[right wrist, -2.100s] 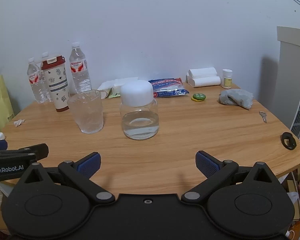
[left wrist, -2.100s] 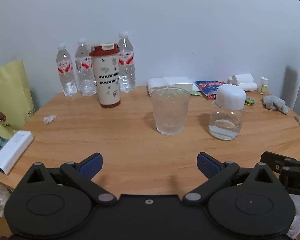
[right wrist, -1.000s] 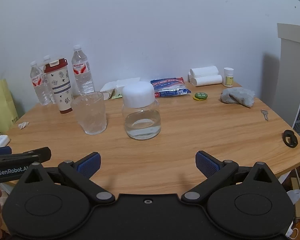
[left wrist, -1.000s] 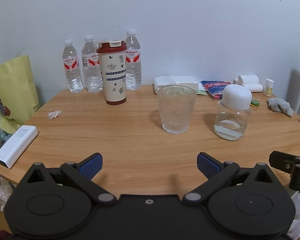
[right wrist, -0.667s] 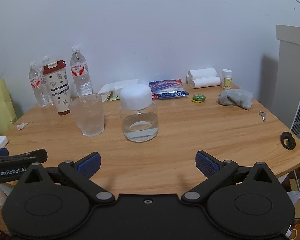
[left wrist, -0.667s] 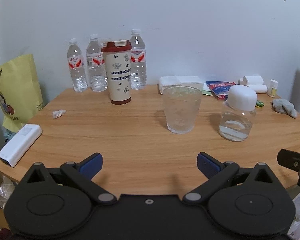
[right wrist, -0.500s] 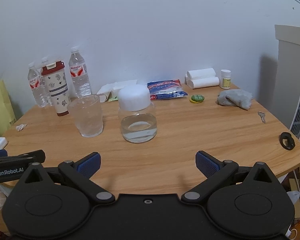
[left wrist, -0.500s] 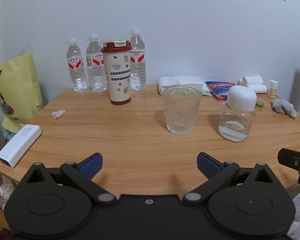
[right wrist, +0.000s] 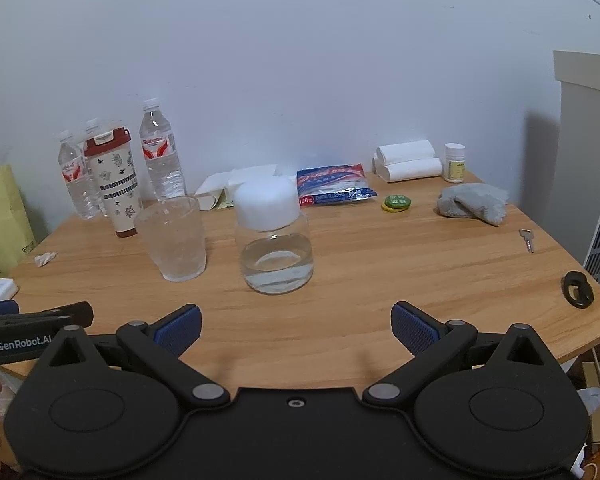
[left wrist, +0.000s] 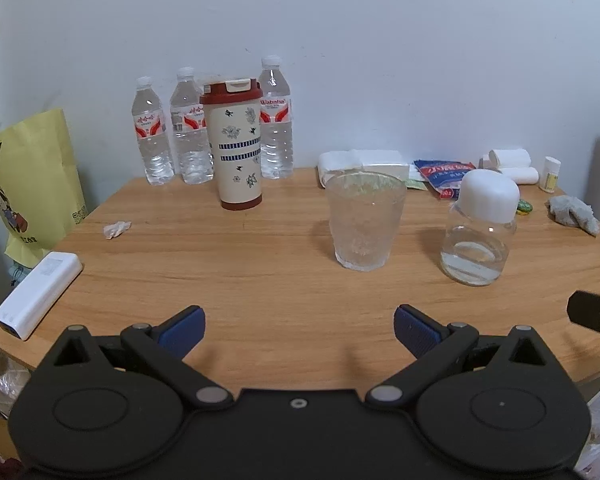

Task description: Unscrew bottle cap and pour

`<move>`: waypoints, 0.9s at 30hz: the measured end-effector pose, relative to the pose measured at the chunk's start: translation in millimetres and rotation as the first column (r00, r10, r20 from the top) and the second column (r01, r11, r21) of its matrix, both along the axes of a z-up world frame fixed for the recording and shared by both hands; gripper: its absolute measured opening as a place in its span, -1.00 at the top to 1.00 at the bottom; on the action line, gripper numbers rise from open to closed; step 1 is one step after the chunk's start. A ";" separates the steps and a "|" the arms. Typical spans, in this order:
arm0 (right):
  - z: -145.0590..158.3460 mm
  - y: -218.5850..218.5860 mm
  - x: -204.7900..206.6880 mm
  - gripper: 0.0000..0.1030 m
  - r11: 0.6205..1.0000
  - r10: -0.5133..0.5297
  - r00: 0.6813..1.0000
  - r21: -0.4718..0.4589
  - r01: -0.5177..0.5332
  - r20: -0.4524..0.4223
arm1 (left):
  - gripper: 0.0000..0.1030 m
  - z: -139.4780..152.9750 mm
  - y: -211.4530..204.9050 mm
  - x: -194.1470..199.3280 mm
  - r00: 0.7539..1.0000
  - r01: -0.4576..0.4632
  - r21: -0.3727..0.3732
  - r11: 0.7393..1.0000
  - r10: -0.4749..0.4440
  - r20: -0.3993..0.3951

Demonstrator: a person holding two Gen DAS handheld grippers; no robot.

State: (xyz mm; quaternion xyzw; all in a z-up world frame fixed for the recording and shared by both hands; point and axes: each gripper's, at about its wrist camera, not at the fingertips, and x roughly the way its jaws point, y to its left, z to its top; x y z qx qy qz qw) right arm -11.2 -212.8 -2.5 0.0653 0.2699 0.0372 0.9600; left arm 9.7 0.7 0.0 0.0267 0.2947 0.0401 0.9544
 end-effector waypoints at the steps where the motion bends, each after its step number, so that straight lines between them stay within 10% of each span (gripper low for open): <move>1: 1.4 -0.4 1.2 -1.00 1.000 0.006 1.000 0.005 -0.006 0.003 | -0.99 -0.3 -0.9 1.6 1.000 0.000 0.003 1.000 0.000 -0.002; 19: 8.4 -11.3 42.0 -1.00 1.000 -0.008 0.999 -0.018 0.009 0.033 | -0.99 -8.6 -30.2 40.0 0.984 0.174 0.000 0.985 -0.174 0.031; 27: 10.4 -30.2 68.2 -1.00 1.000 0.025 0.996 0.006 -0.026 0.083 | -0.99 -23.0 -61.3 61.8 0.932 0.363 0.017 0.932 -0.363 0.016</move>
